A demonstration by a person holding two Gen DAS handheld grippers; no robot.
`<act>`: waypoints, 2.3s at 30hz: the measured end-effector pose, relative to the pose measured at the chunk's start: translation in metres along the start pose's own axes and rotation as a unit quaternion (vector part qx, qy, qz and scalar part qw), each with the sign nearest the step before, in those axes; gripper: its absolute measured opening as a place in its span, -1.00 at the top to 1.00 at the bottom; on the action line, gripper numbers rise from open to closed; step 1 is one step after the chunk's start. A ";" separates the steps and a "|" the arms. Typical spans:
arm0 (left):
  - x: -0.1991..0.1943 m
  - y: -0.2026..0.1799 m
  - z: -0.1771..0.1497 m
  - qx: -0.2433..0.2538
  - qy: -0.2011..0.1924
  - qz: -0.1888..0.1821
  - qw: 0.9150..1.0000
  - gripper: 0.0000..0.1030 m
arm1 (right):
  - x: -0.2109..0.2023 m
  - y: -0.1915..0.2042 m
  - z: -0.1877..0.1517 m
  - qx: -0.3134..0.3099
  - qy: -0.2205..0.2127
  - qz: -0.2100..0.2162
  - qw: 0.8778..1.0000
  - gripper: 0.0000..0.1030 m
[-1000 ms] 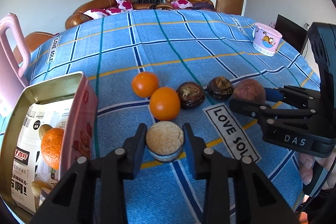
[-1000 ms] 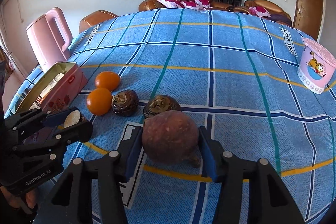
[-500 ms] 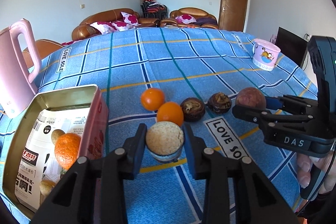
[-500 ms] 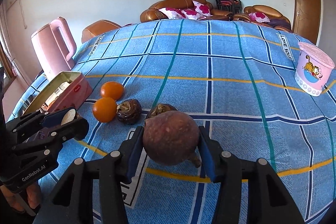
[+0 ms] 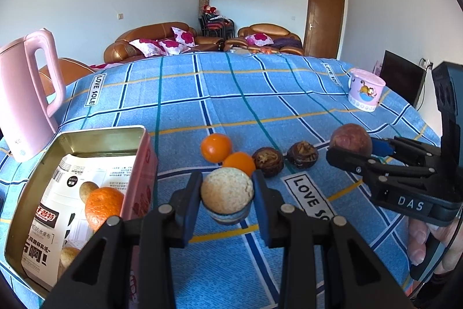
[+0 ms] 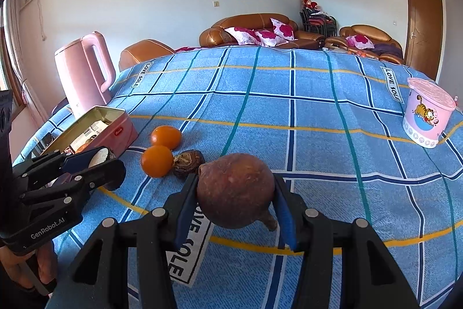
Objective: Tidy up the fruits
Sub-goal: 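Lift the passion fruit with the right tool while the left tool lifts the round cake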
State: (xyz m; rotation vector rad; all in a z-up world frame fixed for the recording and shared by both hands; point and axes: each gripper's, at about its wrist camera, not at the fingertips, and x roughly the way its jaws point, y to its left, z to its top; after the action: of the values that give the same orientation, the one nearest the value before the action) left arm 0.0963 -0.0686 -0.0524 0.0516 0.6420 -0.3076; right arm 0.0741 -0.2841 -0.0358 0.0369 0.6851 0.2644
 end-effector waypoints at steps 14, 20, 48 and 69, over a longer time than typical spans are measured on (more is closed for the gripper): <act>-0.014 0.004 -0.001 -0.013 -0.040 0.007 0.999 0.30 | -0.020 0.007 -0.001 -0.017 -0.055 -0.004 0.998 -0.01; -0.021 0.004 -0.001 -0.014 -0.058 0.009 0.998 0.30 | -0.027 0.008 -0.002 -0.022 -0.073 -0.004 0.997 -0.01; -0.041 0.003 -0.004 -0.013 -0.115 0.019 0.993 0.30 | -0.051 0.011 -0.009 -0.033 -0.134 -0.015 0.990 -0.01; -0.052 0.000 -0.007 -0.010 -0.143 0.030 0.989 0.30 | -0.061 0.013 -0.014 -0.041 -0.161 -0.021 0.986 -0.01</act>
State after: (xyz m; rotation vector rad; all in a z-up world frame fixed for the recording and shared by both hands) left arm 0.0532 -0.0536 -0.0275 0.0078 0.3570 -0.2448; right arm 0.0165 -0.2879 -0.0074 -0.0130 0.3517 0.2398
